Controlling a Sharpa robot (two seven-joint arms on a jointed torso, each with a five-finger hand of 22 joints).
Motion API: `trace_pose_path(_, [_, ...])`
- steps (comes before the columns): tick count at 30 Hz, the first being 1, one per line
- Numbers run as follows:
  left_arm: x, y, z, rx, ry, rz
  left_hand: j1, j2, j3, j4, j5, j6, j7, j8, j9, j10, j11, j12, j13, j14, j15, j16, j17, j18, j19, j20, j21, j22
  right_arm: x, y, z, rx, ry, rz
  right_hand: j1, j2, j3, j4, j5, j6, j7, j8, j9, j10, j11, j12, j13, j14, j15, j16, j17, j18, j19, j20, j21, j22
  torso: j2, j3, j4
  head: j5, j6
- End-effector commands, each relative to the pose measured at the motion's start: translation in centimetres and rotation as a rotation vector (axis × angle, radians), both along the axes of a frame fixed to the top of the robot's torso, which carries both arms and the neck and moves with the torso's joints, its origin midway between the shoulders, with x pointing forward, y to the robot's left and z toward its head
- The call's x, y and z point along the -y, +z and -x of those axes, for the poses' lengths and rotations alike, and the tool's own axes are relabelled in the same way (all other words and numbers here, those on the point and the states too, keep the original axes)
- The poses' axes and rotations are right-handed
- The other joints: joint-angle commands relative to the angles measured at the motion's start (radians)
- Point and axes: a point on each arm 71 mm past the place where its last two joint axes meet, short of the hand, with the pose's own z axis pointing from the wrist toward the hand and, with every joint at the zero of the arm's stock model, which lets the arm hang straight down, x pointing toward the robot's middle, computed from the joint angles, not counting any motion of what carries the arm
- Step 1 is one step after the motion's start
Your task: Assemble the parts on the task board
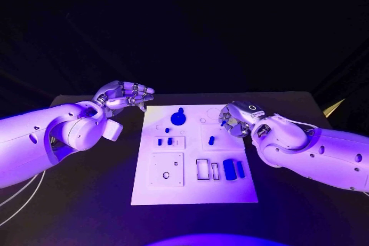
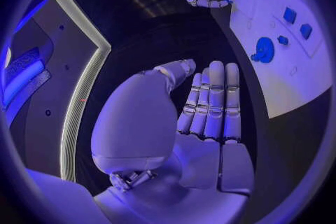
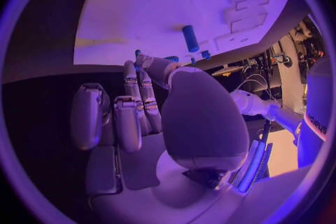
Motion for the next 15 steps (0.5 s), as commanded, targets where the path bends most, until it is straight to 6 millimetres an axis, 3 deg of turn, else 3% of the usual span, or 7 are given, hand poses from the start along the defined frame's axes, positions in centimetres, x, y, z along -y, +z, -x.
trace_pose_path(1, [0.1, 0.1, 0.0, 0.005, -0.009, 0.002, 0.005, 0.003, 0.002, -0.005, 0.002, -0.006, 0.0, -0.003, -0.001, -0.01, 0.0, 0.001, -0.001, -0.006, 0.002, -0.007, -0.001, 0.011, 0.0, 0.005, -0.004, -0.001, -0.8, 0.6, 0.7, 0.008, 0.029, -0.07, -0.005, 0.003, -0.001, -0.004, 0.004, 0.008, -0.003, 0.005, 0.0, 0.061, -0.054, 0.003, 0.0, 0.062, -0.007, -0.002, 0.067, -0.02, 0.005, 0.0, 0.005, 0.141, 0.0, 0.0005, -0.0001, 0.003, 0.001])
trace_pose_path(8, [0.4, 0.0, 0.0, 0.006, -0.011, 0.004, 0.005, 0.003, 0.002, -0.005, 0.002, -0.006, 0.0, -0.003, -0.001, -0.01, 0.0, 0.001, -0.001, -0.006, 0.002, -0.007, -0.001, 0.011, 0.0, 0.005, -0.004, -0.001, -4.1, 1.3, 2.7, 0.0, 0.125, -0.123, -0.005, 0.003, 0.0, -0.004, 0.003, 0.008, -0.003, 0.005, 0.0, 0.061, -0.054, 0.002, 0.0, 0.062, -0.007, -0.002, 0.068, -0.019, 0.005, 0.0, 0.004, 0.141, 0.0, 0.0001, 0.0007, 0.016, 0.002])
trace_pose_path(12, [0.5, 0.0, 0.0, 0.007, -0.011, 0.006, 0.005, 0.003, 0.002, -0.005, 0.002, -0.006, 0.0, -0.003, -0.001, -0.01, 0.0, 0.001, -0.001, -0.006, 0.002, -0.007, -0.001, 0.011, 0.0, 0.005, -0.004, -0.001, -6.1, 1.3, 3.6, -0.016, 0.178, -0.138, -0.006, 0.004, 0.0, -0.005, 0.003, 0.007, -0.003, 0.004, 0.0, 0.06, -0.054, 0.002, 0.0, 0.062, -0.008, -0.002, 0.066, -0.019, 0.004, 0.0, 0.003, 0.14, -0.002, -0.0018, 0.0007, 0.051, -0.005])
trace_pose_path(15, [0.6, 0.0, -0.1, 0.008, -0.01, 0.007, 0.004, 0.003, 0.001, -0.005, 0.003, -0.007, 0.001, -0.004, -0.002, -0.012, 0.001, 0.002, -0.001, -0.007, 0.003, -0.008, -0.001, 0.011, 0.0, 0.005, -0.005, -0.001, -7.4, 1.2, 4.2, -0.031, 0.214, -0.147, -0.007, 0.005, 0.001, -0.005, 0.001, 0.007, -0.002, 0.004, 0.0, 0.06, -0.053, 0.0, 0.0, 0.062, -0.007, -0.002, 0.066, -0.019, 0.004, 0.0, 0.002, 0.14, 0.0, -0.0013, -0.0003, 0.065, -0.005])
